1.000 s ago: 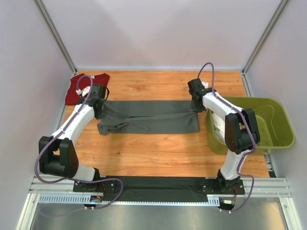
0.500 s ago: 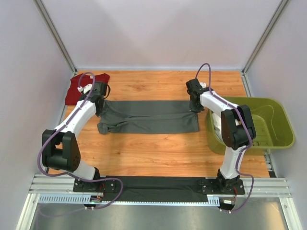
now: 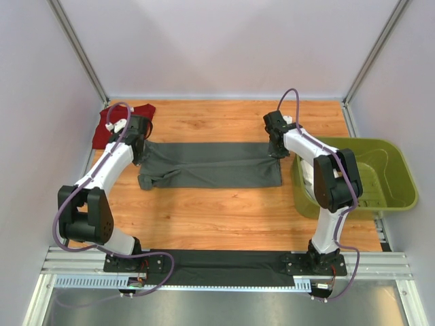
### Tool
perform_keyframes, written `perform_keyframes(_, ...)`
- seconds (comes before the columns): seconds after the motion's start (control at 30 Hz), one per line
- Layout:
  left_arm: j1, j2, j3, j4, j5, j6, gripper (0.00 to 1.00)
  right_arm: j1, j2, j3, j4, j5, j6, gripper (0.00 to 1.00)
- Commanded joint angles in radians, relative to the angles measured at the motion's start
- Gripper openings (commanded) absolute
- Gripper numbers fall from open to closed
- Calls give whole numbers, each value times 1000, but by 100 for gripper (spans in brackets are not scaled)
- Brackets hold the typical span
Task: Fold and stack the t-shirts
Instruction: Fold the tshirt
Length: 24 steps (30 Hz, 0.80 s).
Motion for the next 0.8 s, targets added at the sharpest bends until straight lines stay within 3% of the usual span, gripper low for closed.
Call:
perform_keyframes(0.0, 11, -28, 45, 13, -21, 19, 0, -7, -15, 42, 7, 42, 1, 0)
perform_keyframes(0.77, 17, 153, 151, 101, 34, 86, 2, -10, 127, 206, -35, -10, -39, 0)
